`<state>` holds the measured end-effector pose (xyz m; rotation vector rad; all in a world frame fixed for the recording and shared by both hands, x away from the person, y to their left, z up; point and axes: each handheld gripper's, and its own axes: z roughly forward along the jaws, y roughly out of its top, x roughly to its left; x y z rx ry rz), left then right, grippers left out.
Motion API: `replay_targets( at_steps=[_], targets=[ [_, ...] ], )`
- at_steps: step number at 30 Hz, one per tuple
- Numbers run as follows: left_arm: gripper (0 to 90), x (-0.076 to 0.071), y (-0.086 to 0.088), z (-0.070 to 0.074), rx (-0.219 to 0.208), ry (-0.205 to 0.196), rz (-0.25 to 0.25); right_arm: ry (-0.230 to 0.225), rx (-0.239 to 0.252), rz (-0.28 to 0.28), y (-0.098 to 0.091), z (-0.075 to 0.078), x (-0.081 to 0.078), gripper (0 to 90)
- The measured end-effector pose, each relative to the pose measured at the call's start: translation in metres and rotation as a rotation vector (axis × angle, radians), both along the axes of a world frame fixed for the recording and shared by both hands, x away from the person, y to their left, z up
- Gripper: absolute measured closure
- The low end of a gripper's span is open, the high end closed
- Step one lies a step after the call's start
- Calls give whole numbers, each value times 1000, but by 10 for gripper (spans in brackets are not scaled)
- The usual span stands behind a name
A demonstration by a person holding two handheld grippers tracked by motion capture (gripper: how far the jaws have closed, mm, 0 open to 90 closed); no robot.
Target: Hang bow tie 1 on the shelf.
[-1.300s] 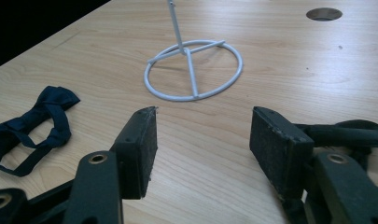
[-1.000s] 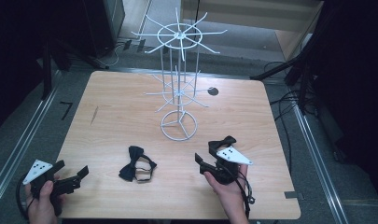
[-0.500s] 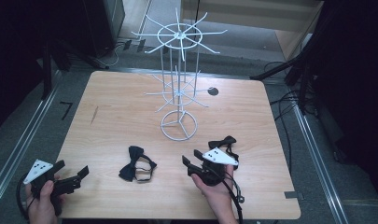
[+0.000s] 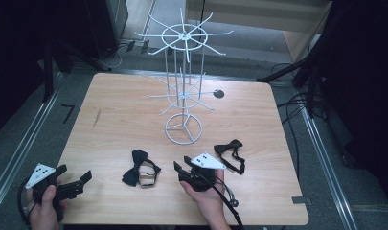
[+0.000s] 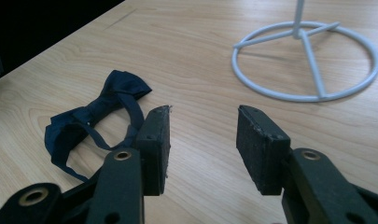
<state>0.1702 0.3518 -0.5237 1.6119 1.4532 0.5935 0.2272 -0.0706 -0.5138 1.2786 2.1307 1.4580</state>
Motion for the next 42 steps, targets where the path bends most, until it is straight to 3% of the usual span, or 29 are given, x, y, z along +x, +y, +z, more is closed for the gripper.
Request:
replay_targets(
  at_steps=[9, 12, 17, 21, 25, 32, 42],
  targets=[
    [0, 1, -1, 0, 8, 0, 3, 7, -17, 25, 30, -5, 1, 556],
    [0, 1, 0, 0, 8, 0, 5, 30, -21, 15, 36, -7, 4, 552],
    [0, 1, -1, 0, 11, -2, 7, 50, -30, 7, 43, -10, 7, 556],
    [0, 1, -1, 0, 11, 2, 10, 67, -1, 3, 47, -8, 9, 522],
    [0, 2, -1, 0, 11, 4, 10, 70, -1, -2, 50, -7, 10, 499],
    [0, 3, -1, 0, 9, 5, 16, 114, 14, 12, 58, -13, 10, 471],
    [0, 3, -1, 0, 6, 5, 16, 128, -5, 17, 68, -18, 10, 463]
  ],
)
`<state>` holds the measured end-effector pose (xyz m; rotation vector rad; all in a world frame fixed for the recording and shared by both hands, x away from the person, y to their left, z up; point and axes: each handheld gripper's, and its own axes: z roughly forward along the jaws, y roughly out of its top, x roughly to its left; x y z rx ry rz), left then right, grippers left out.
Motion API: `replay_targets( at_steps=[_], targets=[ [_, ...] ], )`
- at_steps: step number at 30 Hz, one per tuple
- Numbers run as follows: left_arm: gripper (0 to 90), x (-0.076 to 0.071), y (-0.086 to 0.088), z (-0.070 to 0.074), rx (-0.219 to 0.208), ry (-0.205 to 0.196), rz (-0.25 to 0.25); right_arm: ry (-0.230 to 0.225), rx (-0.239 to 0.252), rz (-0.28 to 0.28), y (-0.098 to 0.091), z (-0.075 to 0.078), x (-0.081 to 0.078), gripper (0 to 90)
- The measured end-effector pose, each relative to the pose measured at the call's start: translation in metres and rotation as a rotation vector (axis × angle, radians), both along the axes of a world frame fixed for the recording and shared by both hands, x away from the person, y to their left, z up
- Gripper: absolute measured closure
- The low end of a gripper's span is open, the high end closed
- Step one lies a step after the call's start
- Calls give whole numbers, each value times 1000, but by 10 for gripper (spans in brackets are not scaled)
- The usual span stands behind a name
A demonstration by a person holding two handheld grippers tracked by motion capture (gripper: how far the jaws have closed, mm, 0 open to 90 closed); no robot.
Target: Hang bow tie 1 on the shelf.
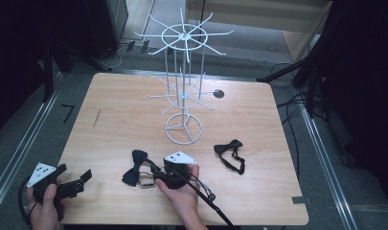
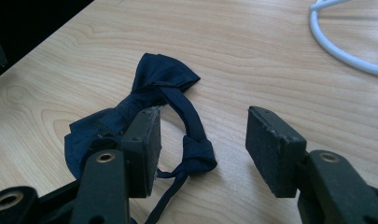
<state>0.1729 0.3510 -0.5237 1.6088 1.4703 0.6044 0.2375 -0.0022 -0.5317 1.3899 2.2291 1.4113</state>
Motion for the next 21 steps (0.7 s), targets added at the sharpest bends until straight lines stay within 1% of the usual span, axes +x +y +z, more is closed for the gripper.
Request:
replay_targets(
  at_steps=[2, 4, 6, 7, 9, 11, 12, 13, 15, 17, 18, 20, 21],
  targets=[
    [0, 0, 0, 0, -1, 0, -1, 9, -7, 3, 2, -2, 0, 464],
    [0, 0, 0, 0, -1, -1, -2, 8, -13, 13, 3, -3, -1, 468],
    [0, 1, 0, 0, -3, 0, -1, 13, -28, 18, 5, -6, -1, 501],
    [0, 1, 1, 0, -3, 0, -1, 13, -28, 18, 5, -6, -1, 501],
    [0, 1, 1, 0, -3, -1, 0, 18, -52, 20, 7, -9, -1, 543],
    [0, 1, 1, 0, -4, -1, -1, 14, -56, 24, 7, -10, -2, 604],
    [0, 0, 1, 0, -5, -2, -1, 10, -64, 22, 7, -10, -1, 677],
    [0, 0, 1, 0, -5, -3, -1, 10, -64, 22, 7, -10, -1, 677],
    [0, 0, 1, 0, -6, -5, 0, 9, -72, 13, 5, -11, -1, 735],
    [0, 0, 1, 0, -6, -6, 1, 7, -80, 17, 4, -11, 0, 776],
    [0, 0, 1, 0, -7, -5, 1, -3, -86, 19, 2, -10, 0, 805],
    [0, 0, 2, 0, -8, -5, 1, -10, -88, 19, 1, -10, 0, 811],
    [0, 0, 2, 0, -9, -6, 2, -30, -85, 10, -2, -10, -1, 820]
  ],
)
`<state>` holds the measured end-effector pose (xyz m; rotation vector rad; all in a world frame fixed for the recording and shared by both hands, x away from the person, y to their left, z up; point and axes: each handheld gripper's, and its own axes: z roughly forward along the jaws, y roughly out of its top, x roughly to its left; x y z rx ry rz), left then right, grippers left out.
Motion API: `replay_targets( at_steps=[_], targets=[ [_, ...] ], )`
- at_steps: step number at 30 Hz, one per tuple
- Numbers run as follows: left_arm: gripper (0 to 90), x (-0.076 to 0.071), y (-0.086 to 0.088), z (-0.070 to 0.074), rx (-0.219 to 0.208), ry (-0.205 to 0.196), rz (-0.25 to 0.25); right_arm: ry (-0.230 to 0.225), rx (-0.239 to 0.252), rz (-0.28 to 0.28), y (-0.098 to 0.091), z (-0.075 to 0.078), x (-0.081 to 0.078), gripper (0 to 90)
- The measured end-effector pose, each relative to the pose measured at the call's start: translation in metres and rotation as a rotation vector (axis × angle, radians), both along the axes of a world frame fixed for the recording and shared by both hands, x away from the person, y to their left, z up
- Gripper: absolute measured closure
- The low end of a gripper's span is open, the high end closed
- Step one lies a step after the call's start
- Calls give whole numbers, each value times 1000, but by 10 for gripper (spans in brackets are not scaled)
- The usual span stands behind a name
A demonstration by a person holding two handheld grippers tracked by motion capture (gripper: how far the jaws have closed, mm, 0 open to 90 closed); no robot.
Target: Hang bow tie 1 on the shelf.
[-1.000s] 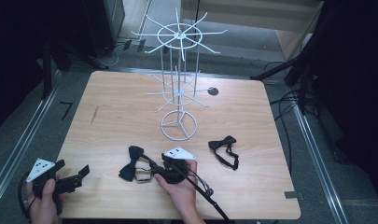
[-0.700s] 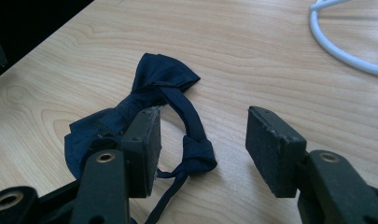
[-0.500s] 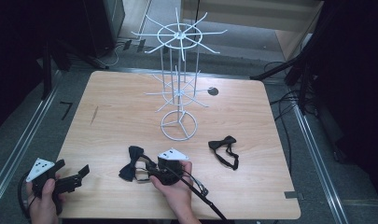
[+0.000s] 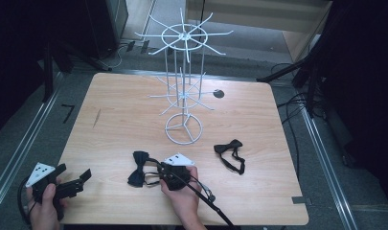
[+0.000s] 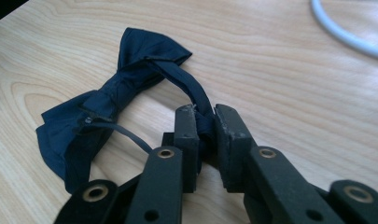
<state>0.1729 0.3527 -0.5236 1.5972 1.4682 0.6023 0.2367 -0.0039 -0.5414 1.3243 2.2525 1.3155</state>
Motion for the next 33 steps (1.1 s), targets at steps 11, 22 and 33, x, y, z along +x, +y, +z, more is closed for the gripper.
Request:
replay_targets(
  at_steps=[11, 22, 33],
  targets=[
    [0, 0, 0, 0, 3, 0, -1, -153, 47, -21, -17, 22, -6, 832],
    [0, 0, 0, 0, 7, -1, 2, -270, 75, -52, -42, 51, -9, 832],
    [0, 0, 0, 0, 0, -2, 4, -326, 95, -74, -55, 72, -9, 832]
  ],
)
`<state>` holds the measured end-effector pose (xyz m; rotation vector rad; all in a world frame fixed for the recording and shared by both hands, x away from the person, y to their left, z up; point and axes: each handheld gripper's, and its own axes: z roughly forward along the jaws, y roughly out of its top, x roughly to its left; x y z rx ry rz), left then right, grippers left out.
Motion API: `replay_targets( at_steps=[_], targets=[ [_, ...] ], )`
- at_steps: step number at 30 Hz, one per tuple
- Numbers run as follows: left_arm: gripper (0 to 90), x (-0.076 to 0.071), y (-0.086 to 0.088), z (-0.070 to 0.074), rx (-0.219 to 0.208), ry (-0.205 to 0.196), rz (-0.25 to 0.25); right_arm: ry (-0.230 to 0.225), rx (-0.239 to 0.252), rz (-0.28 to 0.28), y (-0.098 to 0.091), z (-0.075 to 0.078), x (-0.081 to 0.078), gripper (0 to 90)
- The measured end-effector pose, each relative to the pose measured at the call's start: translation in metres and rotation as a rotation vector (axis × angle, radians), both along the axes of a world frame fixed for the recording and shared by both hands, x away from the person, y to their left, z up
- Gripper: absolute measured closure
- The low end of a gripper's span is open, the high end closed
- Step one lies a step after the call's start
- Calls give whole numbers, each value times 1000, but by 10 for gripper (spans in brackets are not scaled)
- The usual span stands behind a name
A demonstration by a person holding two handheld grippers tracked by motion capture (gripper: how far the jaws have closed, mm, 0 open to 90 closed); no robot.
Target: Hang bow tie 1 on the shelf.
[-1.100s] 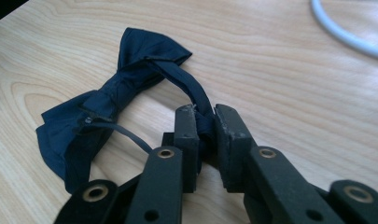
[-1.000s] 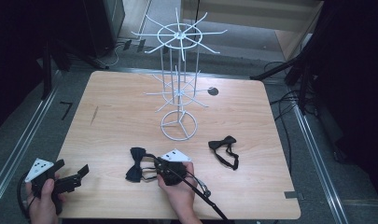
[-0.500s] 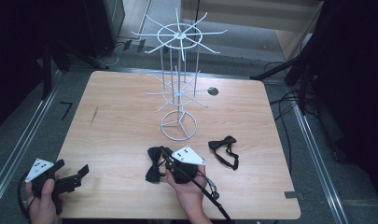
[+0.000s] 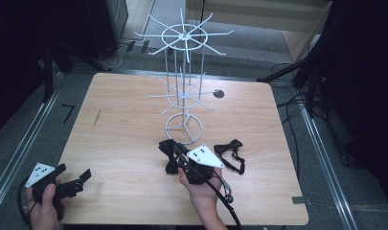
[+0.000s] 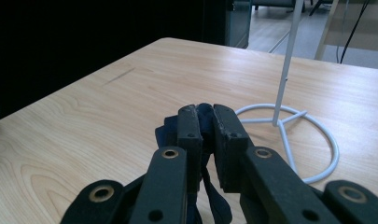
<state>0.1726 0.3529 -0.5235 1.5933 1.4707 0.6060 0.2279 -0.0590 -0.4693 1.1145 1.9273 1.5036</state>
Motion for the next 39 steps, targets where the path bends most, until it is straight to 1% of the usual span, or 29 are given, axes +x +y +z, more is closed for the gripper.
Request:
replay_targets(
  at_steps=[2, 3, 6, 7, 8, 11, 16, 18, 19, 20, 23, 25, 29, 39],
  targets=[
    [0, 0, 0, 0, -2, -1, 0, -9, 2, 0, 0, 3, -1, 832],
    [0, 0, 0, 0, -3, 0, 0, -22, 1, 1, -1, 5, -1, 832],
    [0, 0, 0, 0, -3, 0, 1, -37, 6, 0, -2, 12, -2, 831],
    [0, 0, 0, 0, -3, 1, 0, -37, 6, 0, -2, 12, -2, 831],
    [0, 0, 0, 0, -2, 0, 1, -48, 5, -2, -4, 16, -2, 831],
    [0, 0, 0, 0, -5, 1, 1, -51, 9, -5, -6, 19, -2, 831],
    [0, 0, 1, 0, -9, -1, 5, -71, 13, -14, -11, 29, -1, 830],
    [0, 0, 1, 0, -8, -1, 4, -71, 16, -15, -12, 30, -1, 831],
    [0, 0, 1, 0, -10, -2, 6, -84, 15, -18, -14, 34, -1, 830],
    [0, 0, 1, 0, -11, -4, 7, -82, 16, -18, -15, 35, -1, 831],
    [0, 0, 1, 0, -7, -1, 4, -93, 18, -25, -17, 39, -1, 830],
    [0, 0, 1, 0, -6, 0, 5, -101, 23, -30, -19, 44, -1, 830],
    [0, 0, 1, 0, -7, 0, 6, -116, 17, -31, -22, 52, -1, 830],
    [0, 0, 1, 0, 0, 0, 7, -142, 19, -35, -27, 67, 1, 830]
  ],
)
